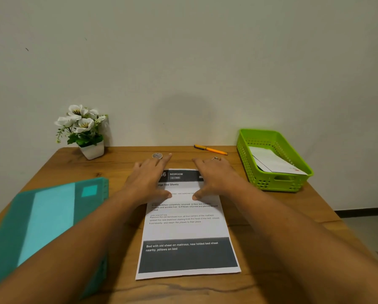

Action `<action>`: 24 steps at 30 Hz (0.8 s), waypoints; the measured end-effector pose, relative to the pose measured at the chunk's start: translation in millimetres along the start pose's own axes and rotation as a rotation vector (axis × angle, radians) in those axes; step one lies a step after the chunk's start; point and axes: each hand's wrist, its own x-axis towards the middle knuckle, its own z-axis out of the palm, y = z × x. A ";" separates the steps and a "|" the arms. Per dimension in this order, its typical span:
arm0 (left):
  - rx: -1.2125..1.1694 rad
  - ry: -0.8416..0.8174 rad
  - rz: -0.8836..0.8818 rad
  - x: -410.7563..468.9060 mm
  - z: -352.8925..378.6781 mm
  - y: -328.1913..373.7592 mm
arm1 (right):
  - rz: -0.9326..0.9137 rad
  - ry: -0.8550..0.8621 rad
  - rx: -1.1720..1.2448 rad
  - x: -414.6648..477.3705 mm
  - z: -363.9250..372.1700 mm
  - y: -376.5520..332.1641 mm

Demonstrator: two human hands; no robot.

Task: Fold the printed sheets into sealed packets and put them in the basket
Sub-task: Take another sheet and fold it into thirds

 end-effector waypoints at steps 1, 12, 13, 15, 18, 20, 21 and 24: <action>0.039 0.014 0.024 -0.7 -0.8 3.3 | -0.013 0.026 -0.036 -1.7 -0.4 -2.4; 0.139 0.121 0.174 -24.7 -1.1 27.8 | -0.064 0.172 -0.117 -31.4 0.9 -27.7; 0.125 0.125 0.172 -27.4 -0.5 29.6 | -0.069 0.185 -0.115 -33.7 2.4 -30.2; 0.086 0.135 0.170 -33.5 2.1 32.6 | -0.075 0.205 -0.095 -38.7 6.5 -35.0; 0.024 0.132 0.166 -43.5 9.5 34.3 | -0.071 0.221 -0.008 -48.0 17.0 -42.9; -0.008 0.132 0.150 -50.9 14.9 35.4 | -0.063 0.239 0.044 -55.5 28.2 -46.9; -0.034 0.136 0.137 -55.0 18.3 36.1 | -0.057 0.251 0.073 -59.7 34.7 -48.7; -0.075 0.131 0.125 -63.7 28.2 38.2 | -0.038 0.262 0.143 -67.4 50.3 -52.3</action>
